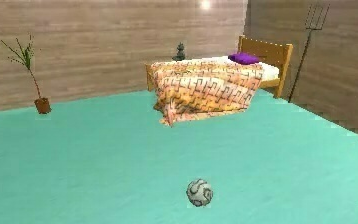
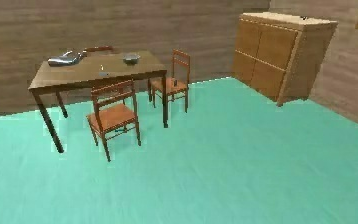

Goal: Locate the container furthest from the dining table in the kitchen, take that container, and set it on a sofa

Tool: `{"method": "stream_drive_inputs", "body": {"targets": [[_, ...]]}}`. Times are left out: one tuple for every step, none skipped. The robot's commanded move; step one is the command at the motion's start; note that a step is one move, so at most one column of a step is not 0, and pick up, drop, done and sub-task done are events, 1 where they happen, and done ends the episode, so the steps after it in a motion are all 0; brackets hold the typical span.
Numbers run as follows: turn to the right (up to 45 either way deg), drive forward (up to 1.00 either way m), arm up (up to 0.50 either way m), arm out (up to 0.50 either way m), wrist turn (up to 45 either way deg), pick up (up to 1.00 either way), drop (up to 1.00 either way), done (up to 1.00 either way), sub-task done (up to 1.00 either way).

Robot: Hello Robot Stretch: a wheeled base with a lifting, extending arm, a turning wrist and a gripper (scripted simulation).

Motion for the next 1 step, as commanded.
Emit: {"method": "stream_drive_inputs", "body": {"targets": [[-36.0, 0.00, 0.00, 0.00, 0.0, 0.00, 0.00, 0.00, 0.00]]}}
